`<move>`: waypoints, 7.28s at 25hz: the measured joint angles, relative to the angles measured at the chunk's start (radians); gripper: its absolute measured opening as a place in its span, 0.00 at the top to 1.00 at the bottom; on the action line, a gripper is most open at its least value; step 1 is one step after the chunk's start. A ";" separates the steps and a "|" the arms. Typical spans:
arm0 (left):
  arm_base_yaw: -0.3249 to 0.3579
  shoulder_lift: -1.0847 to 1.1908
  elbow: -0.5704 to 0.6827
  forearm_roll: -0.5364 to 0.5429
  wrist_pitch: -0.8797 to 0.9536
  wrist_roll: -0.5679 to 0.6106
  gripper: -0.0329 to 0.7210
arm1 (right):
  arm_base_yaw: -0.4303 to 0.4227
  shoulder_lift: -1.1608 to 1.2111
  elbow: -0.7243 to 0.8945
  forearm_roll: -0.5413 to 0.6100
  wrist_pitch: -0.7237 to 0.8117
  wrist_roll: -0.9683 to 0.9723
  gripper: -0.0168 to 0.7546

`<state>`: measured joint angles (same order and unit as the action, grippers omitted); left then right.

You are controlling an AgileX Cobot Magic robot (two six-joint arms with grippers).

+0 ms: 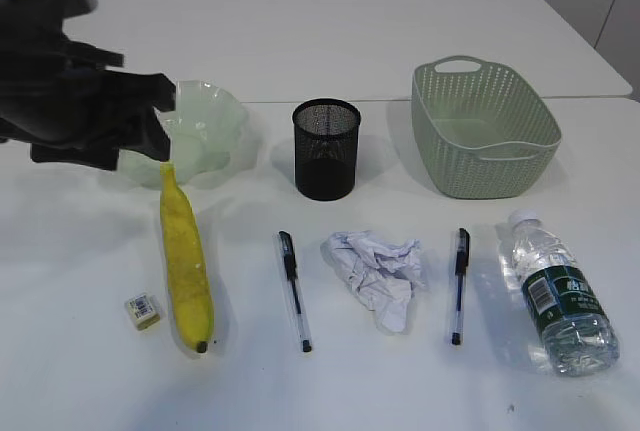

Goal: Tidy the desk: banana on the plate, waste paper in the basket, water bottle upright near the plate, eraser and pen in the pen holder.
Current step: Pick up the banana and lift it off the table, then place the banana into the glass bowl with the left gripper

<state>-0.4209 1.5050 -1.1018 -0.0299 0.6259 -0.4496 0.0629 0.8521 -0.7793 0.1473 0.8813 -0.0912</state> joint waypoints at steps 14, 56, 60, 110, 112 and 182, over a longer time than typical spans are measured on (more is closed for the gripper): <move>-0.047 0.250 -0.001 0.219 -0.110 -0.345 0.43 | 0.000 0.000 0.000 0.021 0.000 0.000 0.23; -0.047 0.471 -0.005 0.267 -0.246 -0.452 0.46 | 0.000 0.000 0.000 0.027 0.002 0.000 0.23; -0.047 0.471 -0.005 0.267 -0.248 -0.452 0.53 | 0.000 0.000 0.000 0.029 0.002 0.000 0.23; 0.189 0.438 -0.288 -0.021 -0.636 -0.473 0.54 | 0.000 0.000 0.000 0.043 0.002 -0.002 0.23; 0.195 0.483 -0.347 -0.044 -0.626 -0.473 0.54 | 0.000 0.000 0.000 0.043 0.002 -0.002 0.23; 0.288 0.545 -0.437 0.099 -0.418 -0.475 0.42 | 0.000 0.000 0.000 0.041 -0.011 -0.002 0.24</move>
<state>-0.1325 2.0496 -1.5392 0.0690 0.2079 -0.9247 0.0629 0.8521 -0.7793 0.1888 0.8707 -0.0932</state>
